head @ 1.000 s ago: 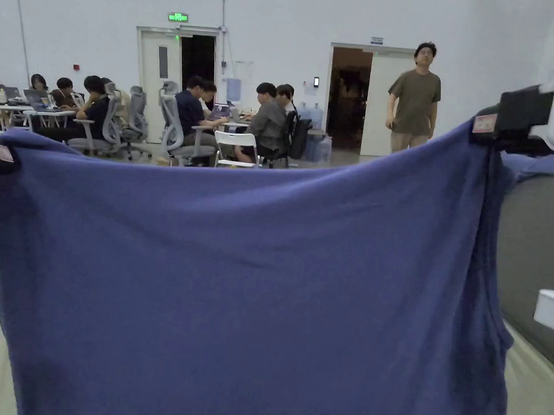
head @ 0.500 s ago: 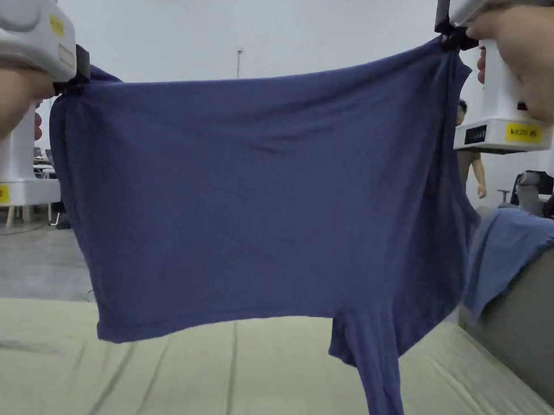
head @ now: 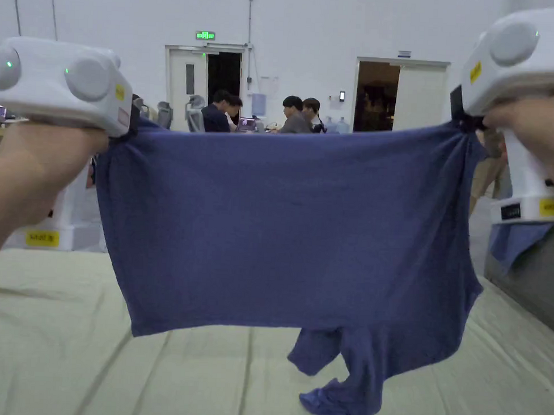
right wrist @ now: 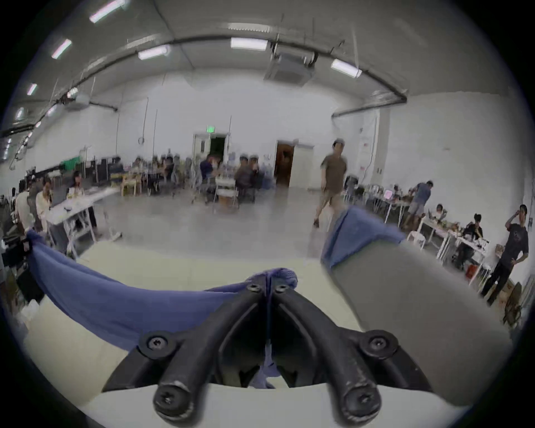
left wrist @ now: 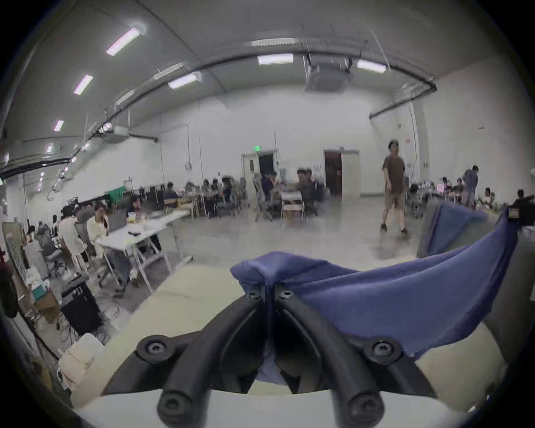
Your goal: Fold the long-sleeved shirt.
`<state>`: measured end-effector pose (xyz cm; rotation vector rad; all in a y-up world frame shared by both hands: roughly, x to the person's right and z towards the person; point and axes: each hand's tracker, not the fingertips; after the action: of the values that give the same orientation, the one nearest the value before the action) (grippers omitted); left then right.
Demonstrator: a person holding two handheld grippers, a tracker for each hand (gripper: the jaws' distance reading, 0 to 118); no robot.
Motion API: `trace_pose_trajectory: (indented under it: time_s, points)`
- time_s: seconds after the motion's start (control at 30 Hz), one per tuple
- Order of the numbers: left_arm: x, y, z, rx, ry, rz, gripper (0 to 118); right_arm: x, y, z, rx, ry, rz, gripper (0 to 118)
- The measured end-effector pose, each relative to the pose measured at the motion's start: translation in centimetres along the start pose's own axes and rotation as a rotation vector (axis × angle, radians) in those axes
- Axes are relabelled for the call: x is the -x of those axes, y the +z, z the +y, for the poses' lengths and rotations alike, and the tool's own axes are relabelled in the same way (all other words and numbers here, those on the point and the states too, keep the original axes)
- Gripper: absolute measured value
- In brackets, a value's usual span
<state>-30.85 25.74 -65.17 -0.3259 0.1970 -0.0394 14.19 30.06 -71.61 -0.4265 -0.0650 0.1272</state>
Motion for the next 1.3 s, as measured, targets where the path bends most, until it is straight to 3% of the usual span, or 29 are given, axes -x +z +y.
trace_pose_trajectory:
  time_s: [0.17, 0.33, 0.47, 0.6, 0.73, 0.87, 0.9, 1.1, 1.3]
  points:
    - [-2.1, -6.1, -14.8, 0.269, -0.024, -0.015, 0, 2.9, -8.7, -16.4, 0.297, 0.038, 0.033, 0]
    - [-2.4, -5.1, -26.2, 0.464, -0.117, -0.040, 0, 3.5, -8.4, -27.6, 0.436, 0.119, 0.093, 0]
    - [0.0, -1.3, -30.2, 0.485, -0.125, -0.079, 0, 1.2, -2.3, -32.2, 0.482, 0.095, 0.126, 0]
    - [2.6, 6.2, -32.7, 0.524, -0.079, -0.113, 0, -0.9, 6.0, -35.9, 0.484, 0.114, 0.186, 0]
    - [3.7, 13.8, -34.8, 0.532, -0.128, -0.134, 0, -1.6, 13.9, -39.3, 0.488, 0.129, 0.228, 0]
    - [4.6, 21.3, -36.9, 0.555, -0.123, -0.167, 1, -1.7, 21.0, -43.3, 0.486, 0.249, 0.229, 0]
    - [4.7, 23.1, -37.6, 0.562, -0.117, -0.182, 0, -1.8, 22.4, -44.4, 0.495, 0.245, 0.230, 0]
    - [4.5, 30.1, -42.1, 0.618, -0.144, -0.199, 0, -2.1, 27.5, -50.8, 0.588, 0.254, 0.254, 0]
    - [4.4, 31.9, -47.0, 0.699, -0.077, -0.195, 0, -2.6, 26.4, -56.5, 0.719, 0.302, 0.235, 0]
